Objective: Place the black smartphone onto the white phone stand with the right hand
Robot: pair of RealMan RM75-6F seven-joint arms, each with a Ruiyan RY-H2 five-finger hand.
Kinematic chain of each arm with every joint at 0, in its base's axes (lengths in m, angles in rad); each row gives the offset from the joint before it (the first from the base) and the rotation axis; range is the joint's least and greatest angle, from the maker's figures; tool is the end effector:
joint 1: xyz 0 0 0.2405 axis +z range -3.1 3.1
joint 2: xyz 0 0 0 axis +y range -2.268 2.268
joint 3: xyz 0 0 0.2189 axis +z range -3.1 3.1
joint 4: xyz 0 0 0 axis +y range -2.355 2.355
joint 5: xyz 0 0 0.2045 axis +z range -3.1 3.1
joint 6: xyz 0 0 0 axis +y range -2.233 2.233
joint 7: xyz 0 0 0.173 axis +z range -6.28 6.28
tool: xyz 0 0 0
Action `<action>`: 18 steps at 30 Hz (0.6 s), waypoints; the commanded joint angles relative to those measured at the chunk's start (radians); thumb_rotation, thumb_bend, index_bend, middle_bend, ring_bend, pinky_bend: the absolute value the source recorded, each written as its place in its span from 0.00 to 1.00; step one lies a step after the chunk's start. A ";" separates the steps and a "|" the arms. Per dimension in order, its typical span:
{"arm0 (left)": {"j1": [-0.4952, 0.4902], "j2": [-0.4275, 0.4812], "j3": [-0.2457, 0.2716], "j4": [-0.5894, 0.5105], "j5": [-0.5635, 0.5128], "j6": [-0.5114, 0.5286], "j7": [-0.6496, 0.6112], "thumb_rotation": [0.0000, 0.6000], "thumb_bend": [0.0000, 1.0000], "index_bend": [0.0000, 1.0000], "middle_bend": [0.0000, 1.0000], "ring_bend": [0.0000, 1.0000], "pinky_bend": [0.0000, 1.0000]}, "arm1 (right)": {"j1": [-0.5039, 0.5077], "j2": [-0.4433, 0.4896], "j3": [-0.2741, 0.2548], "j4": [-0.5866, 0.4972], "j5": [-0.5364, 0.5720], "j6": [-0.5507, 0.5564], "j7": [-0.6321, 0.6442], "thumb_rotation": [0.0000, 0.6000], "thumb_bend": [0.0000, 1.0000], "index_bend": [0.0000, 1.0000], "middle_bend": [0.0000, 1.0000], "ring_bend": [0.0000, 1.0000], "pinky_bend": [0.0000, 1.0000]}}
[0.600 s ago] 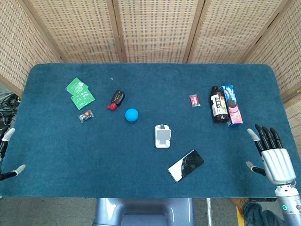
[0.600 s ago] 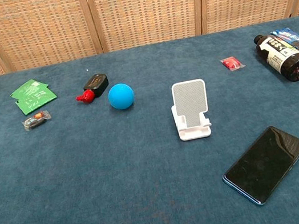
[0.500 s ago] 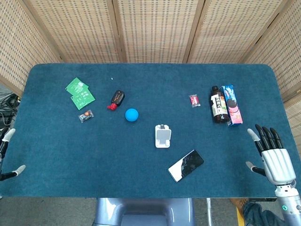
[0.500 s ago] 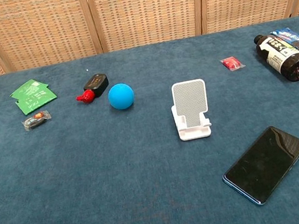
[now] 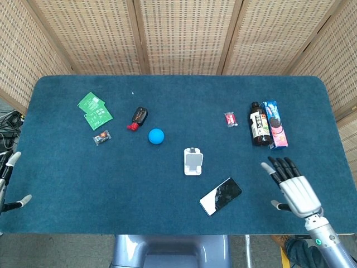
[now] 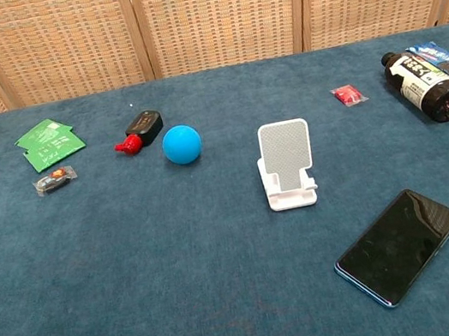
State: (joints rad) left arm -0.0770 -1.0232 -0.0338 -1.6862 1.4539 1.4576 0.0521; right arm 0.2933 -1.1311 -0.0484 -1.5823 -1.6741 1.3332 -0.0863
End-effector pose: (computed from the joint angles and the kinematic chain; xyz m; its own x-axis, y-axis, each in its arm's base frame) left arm -0.2813 0.2005 0.1645 0.4576 0.0495 0.8878 0.8872 0.0403 -0.4596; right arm -0.2303 -0.2317 0.0963 0.5541 -0.1157 0.8244 -0.7938 -0.3717 0.4814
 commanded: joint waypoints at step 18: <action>-0.031 -0.019 -0.019 0.029 -0.075 -0.074 0.015 1.00 0.00 0.00 0.00 0.00 0.00 | 0.305 -0.187 0.012 0.023 0.043 -0.557 -0.296 1.00 0.00 0.00 0.00 0.00 0.00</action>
State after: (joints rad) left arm -0.1076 -1.0425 -0.0525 -1.6575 1.3794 1.3839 0.0679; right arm 0.5880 -1.3074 -0.0441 -1.5662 -1.6504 0.7932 -0.3638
